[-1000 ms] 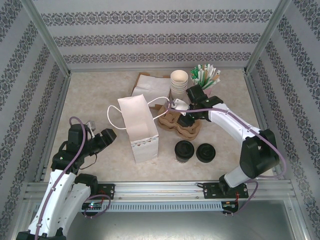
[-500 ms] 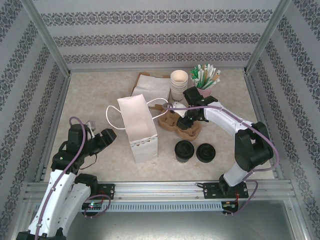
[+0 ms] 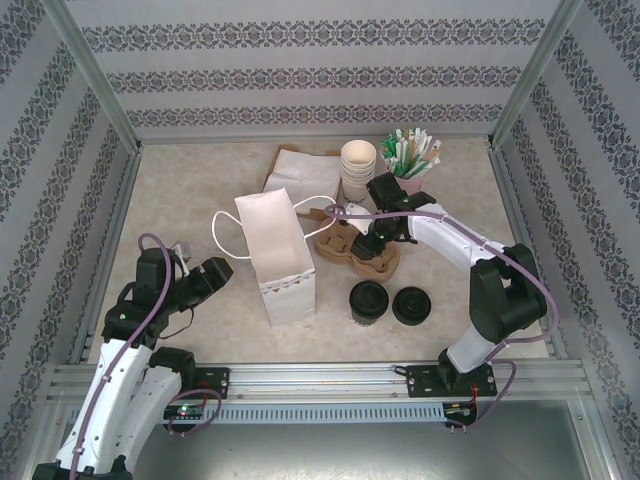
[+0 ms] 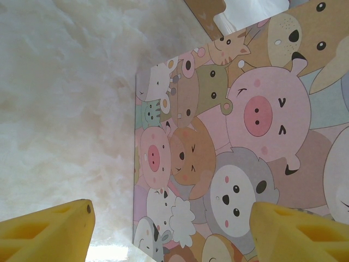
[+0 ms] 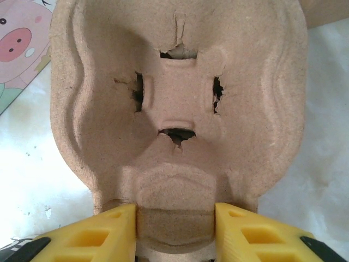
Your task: Pack the takeout coffee
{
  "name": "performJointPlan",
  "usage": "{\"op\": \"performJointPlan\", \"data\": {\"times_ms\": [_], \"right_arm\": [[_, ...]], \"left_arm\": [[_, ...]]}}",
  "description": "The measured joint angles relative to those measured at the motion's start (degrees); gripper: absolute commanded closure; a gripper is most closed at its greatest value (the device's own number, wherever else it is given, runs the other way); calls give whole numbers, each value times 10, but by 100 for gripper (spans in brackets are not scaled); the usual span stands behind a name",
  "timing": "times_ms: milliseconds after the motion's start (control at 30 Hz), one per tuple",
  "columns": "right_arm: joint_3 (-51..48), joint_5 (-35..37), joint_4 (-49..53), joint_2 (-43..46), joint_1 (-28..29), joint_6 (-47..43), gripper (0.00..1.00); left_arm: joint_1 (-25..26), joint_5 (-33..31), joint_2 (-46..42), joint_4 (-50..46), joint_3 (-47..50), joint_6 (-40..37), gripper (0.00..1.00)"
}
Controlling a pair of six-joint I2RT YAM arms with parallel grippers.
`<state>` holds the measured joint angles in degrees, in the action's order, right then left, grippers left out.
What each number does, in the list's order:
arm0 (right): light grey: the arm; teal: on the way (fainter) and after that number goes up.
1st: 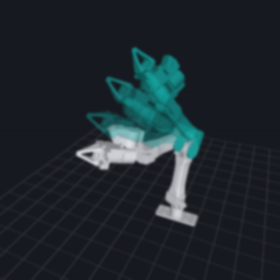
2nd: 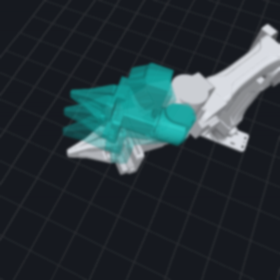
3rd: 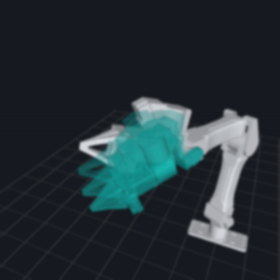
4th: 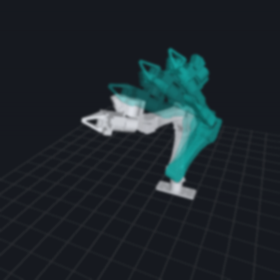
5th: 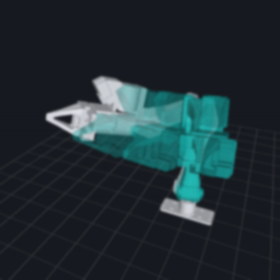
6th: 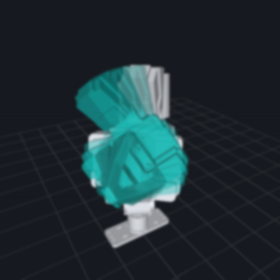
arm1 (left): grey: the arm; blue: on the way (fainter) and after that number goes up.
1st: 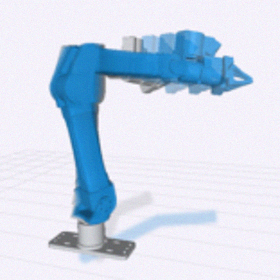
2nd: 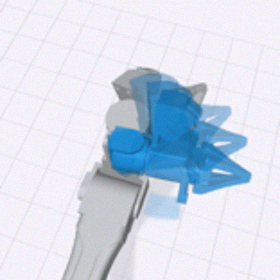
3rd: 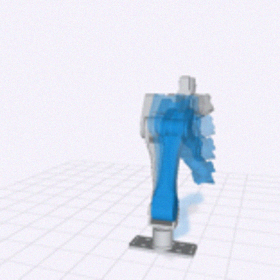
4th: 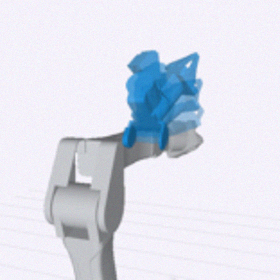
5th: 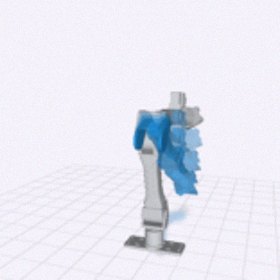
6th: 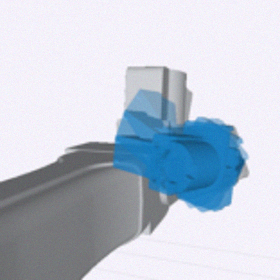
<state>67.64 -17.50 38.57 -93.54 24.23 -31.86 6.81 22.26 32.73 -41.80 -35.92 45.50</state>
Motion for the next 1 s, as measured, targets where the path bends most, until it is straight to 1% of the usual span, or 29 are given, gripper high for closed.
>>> {"op": "performJointPlan", "data": {"times_ms": [300,500,567,633,733,900,1000], "right_arm": [[0,1,-1,10,-1,7,65],[-6,4,-13,85,-1,36,67],[-9,8,-13,115,-1,46,67],[-12,18,-13,143,-1,58,67],[-18,43,-12,172,-1,76,67],[-22,96,3,199,-1,107,69],[-22,122,11,215,-1,132,69]], "left_arm": [[0,0,0,0,0,0,25],[0,-1,0,0,0,2,25],[0,-2,0,0,0,4,28],[0,-2,0,1,0,8,37],[0,-1,0,3,0,14,43],[1,8,5,15,10,17,45],[6,15,10,21,26,22,45]]}}
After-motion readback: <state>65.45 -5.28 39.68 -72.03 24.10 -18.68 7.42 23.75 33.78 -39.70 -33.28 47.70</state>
